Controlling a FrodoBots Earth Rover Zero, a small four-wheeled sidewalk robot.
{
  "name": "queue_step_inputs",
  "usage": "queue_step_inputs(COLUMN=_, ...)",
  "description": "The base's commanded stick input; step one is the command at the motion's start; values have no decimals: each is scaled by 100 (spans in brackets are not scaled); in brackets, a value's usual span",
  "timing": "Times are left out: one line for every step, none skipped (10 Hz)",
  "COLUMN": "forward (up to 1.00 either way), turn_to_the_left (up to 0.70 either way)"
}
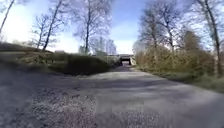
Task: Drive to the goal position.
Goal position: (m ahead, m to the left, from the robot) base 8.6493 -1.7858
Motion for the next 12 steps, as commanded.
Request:
queue_step_inputs(forward=100, turn_to_the_left=0)
queue_step_inputs(forward=100, turn_to_the_left=0)
queue_step_inputs(forward=100, turn_to_the_left=0)
queue_step_inputs(forward=100, turn_to_the_left=0)
queue_step_inputs(forward=100, turn_to_the_left=0)
queue_step_inputs(forward=100, turn_to_the_left=0)
queue_step_inputs(forward=100, turn_to_the_left=0)
queue_step_inputs(forward=100, turn_to_the_left=0)
queue_step_inputs(forward=100, turn_to_the_left=0)
queue_step_inputs(forward=100, turn_to_the_left=0)
queue_step_inputs(forward=100, turn_to_the_left=0)
queue_step_inputs(forward=100, turn_to_the_left=0)
